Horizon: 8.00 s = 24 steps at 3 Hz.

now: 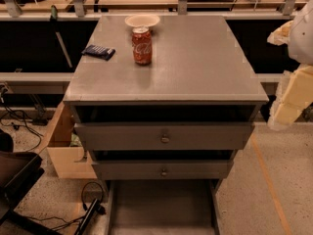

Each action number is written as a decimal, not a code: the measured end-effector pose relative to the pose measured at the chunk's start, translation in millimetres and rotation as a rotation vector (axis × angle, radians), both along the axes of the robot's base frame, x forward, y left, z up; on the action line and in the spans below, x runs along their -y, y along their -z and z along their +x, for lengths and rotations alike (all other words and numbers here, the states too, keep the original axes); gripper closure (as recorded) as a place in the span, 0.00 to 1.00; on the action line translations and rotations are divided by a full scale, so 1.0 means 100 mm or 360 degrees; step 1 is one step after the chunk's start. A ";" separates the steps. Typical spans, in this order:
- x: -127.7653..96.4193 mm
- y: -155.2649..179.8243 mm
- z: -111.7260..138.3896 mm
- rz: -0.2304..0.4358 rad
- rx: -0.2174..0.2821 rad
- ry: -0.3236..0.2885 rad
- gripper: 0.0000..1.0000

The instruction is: Place coke can into bottom drawer

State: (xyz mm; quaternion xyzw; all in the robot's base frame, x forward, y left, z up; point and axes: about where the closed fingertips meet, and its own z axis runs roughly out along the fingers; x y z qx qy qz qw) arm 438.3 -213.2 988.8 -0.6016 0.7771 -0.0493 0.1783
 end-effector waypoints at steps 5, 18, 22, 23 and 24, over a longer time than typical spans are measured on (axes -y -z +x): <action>-1.06 0.06 1.70 0.1336 0.0555 -0.0184 0.00; -2.66 0.96 3.38 0.1950 0.0249 -0.0259 0.65; -2.51 0.26 2.78 0.1958 0.0367 -0.0434 1.00; -2.27 -0.14 2.08 0.1939 0.0462 -0.0487 1.00; -1.96 -0.06 1.38 0.1900 0.0410 -0.0540 1.00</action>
Offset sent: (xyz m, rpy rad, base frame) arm 0.1310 0.0659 0.0082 0.4750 -0.2775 0.0896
